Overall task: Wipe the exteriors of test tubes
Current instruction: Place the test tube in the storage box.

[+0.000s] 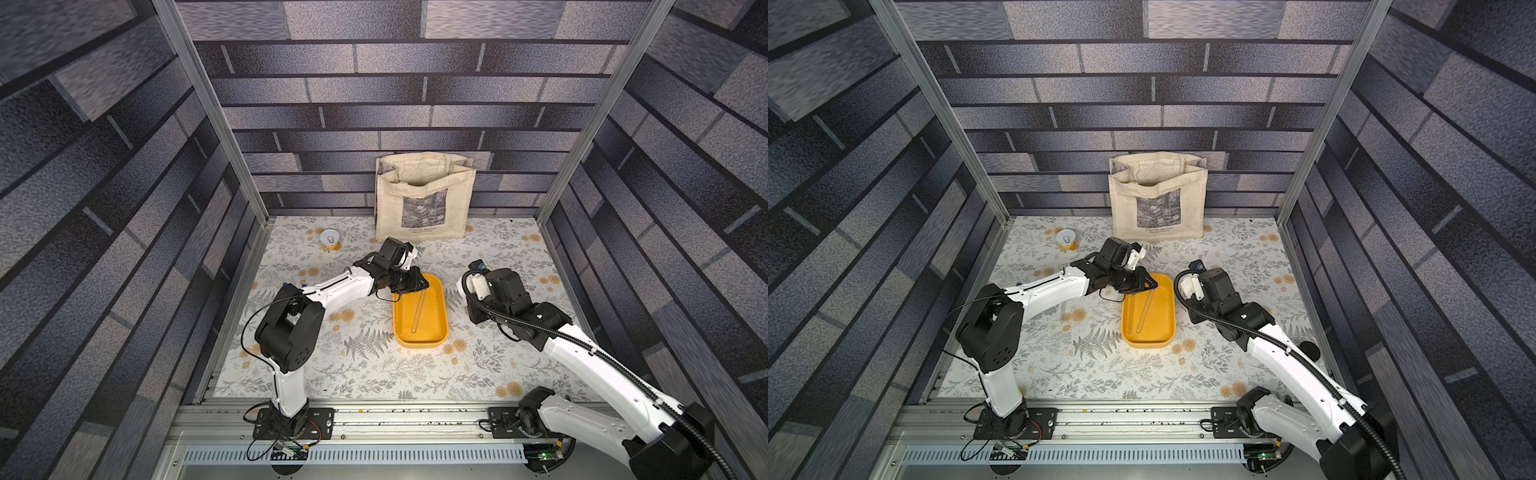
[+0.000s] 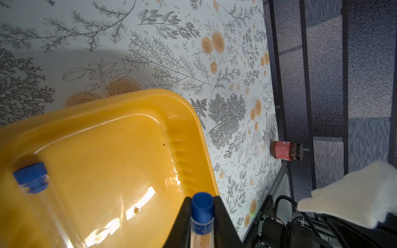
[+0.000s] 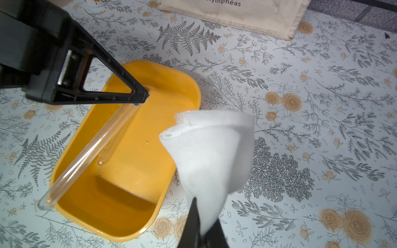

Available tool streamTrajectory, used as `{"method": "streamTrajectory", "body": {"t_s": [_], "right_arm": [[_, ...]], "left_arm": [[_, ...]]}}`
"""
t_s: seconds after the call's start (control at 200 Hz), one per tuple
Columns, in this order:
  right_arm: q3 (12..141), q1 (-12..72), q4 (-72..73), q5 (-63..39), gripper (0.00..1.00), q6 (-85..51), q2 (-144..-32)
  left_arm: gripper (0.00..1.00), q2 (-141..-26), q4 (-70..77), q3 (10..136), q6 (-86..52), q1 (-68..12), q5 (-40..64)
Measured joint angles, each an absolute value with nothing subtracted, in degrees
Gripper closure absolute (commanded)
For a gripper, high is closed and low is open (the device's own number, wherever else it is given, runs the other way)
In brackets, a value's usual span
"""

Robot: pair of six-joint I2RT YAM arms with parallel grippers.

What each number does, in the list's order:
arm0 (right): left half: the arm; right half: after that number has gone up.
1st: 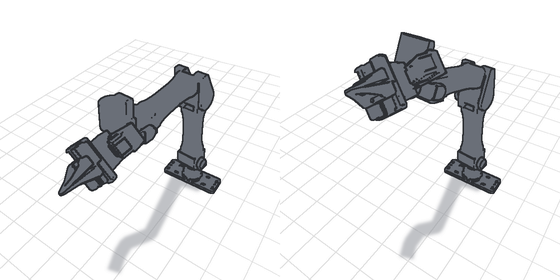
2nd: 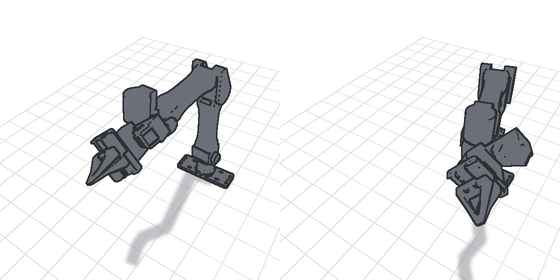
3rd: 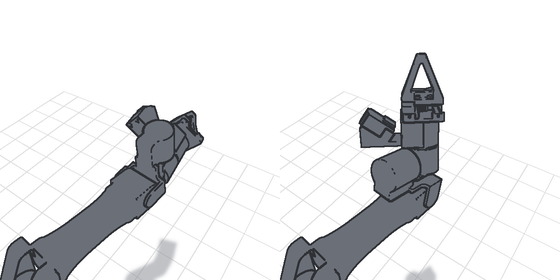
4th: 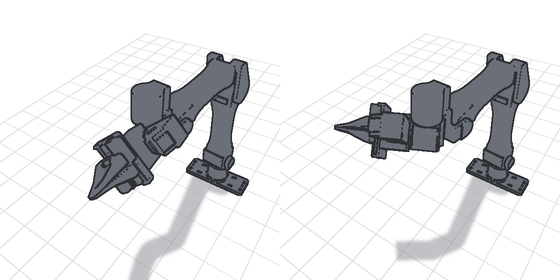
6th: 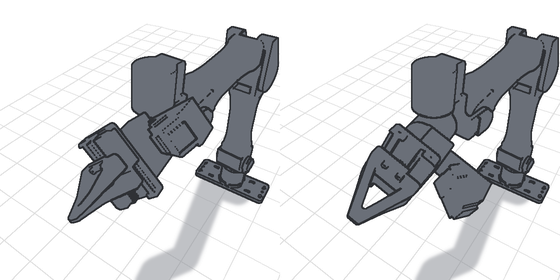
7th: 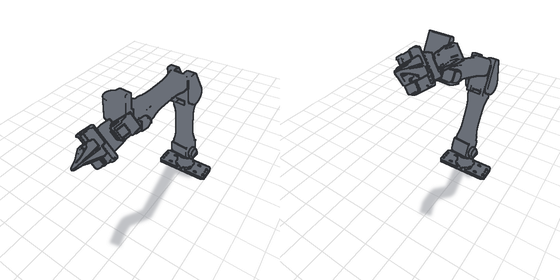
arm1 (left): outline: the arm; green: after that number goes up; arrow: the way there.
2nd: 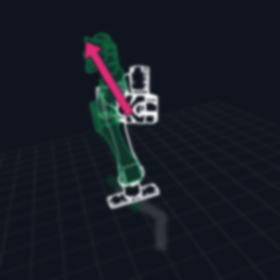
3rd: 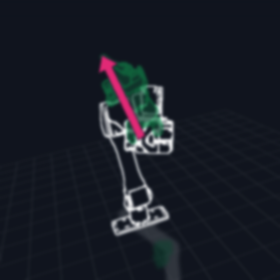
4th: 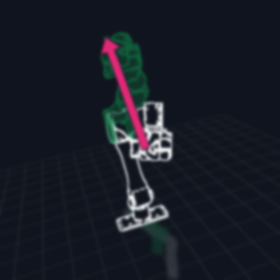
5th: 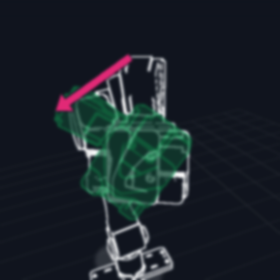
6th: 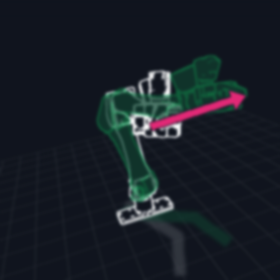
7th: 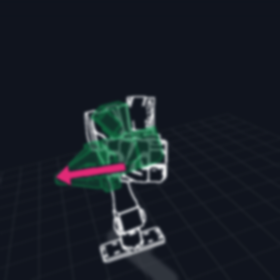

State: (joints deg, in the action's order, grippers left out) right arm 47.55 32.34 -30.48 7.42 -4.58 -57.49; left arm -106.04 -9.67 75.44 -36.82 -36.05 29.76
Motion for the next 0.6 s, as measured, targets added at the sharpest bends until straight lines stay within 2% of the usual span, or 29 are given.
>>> {"method": "streamTrajectory", "body": {"t_s": [0.21,0.601], "right_arm": [[45.8,32.3,-32.0,7.2,1.0,-5.6,-54.3],[44.8,32.3,-32.4,7.2,1.0,-5.8,-53.8]], "left_arm": [[0.83,-108.5,-12.2,78.5,-36.9,-36.7,24.6],[0.82,-114.4,-26.2,89.6,-30.0,-41.4,5.6]]}}
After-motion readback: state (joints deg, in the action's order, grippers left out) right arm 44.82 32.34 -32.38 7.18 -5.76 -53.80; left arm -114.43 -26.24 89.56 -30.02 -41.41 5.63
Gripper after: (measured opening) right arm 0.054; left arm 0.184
